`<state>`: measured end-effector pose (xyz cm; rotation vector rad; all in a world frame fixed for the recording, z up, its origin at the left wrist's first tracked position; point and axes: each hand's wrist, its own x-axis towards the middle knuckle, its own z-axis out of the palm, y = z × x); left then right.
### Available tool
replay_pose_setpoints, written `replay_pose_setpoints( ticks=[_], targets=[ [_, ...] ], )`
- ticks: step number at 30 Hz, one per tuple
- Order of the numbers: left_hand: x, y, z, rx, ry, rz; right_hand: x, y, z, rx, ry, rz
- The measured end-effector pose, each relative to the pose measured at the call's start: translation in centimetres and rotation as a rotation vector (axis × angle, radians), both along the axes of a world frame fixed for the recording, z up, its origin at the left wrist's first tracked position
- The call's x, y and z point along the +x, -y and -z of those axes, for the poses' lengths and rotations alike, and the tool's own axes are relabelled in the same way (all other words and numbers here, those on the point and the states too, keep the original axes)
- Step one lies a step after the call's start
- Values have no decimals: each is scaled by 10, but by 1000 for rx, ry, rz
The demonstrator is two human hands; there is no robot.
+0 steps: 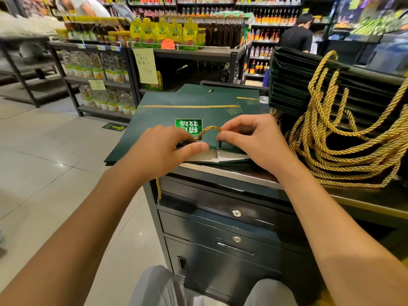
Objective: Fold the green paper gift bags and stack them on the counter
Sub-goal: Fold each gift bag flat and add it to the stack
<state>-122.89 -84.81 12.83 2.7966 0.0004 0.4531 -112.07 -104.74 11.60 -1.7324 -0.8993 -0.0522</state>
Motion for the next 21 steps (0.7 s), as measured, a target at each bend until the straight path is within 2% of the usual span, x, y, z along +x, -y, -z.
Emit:
replay_pose_setpoints(
  ticks=[7, 21],
  targets=[
    [0, -1, 4, 32, 36, 21, 2, 0, 2, 4, -18, -23],
    [13, -1, 1, 194, 55, -66, -2, 15, 1, -219, -10, -47]
  ],
)
